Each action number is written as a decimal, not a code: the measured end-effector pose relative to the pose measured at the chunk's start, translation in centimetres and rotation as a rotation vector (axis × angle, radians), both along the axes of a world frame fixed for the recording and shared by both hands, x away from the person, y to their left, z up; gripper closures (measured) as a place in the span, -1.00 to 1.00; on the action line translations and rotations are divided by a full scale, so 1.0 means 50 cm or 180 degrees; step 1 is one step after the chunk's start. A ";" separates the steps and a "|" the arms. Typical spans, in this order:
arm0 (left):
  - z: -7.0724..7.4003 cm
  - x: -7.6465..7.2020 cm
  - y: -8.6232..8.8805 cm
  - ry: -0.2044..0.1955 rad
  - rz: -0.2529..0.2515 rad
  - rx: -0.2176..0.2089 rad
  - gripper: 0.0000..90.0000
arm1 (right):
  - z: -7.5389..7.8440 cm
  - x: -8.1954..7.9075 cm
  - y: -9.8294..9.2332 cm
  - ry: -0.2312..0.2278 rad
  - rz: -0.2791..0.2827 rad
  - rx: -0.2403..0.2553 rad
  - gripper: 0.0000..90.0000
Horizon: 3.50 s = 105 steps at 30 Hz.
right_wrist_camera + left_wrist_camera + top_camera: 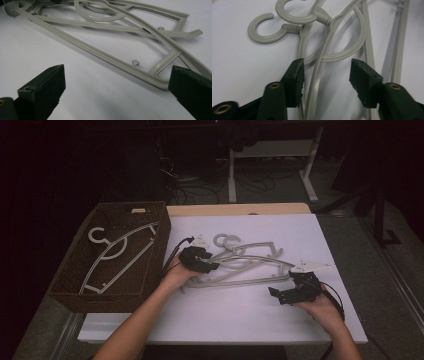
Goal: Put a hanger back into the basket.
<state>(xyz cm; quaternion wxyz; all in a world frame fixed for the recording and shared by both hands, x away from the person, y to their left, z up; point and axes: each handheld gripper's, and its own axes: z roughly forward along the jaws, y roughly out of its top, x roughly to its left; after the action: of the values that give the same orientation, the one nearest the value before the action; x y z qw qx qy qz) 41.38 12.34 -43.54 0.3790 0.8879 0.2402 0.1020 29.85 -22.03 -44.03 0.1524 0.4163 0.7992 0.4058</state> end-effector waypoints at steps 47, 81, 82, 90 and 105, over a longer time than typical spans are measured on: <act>0.110 -0.013 -0.002 -0.0029 0.0079 0.0264 0.82 | -0.002 -0.001 -0.003 0.0018 0.0015 0.0015 -0.98; 0.379 -0.074 0.272 -0.0418 0.0574 -0.0197 0.83 | -0.011 -0.007 -0.004 -0.0057 0.0000 0.0068 -1.00; 0.383 -0.075 0.284 -0.0421 0.0594 -0.0201 0.83 | -0.014 -0.009 -0.005 -0.0052 0.0006 0.0070 -1.00; 0.406 -0.094 0.370 -0.0551 0.0794 -0.0168 0.83 | -0.026 -0.013 -0.012 -0.0035 0.0018 0.0135 -1.00; 0.381 -0.118 0.547 -0.0590 0.1441 -0.0031 0.83 | -0.028 -0.013 -0.012 -0.0026 -0.0007 0.0092 -1.00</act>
<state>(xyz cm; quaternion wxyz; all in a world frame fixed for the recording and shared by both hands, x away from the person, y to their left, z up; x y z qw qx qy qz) 35.48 39.67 -24.49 0.3711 0.7964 0.3977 0.2642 29.18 -22.61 -45.42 0.1500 0.4178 0.7922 0.4188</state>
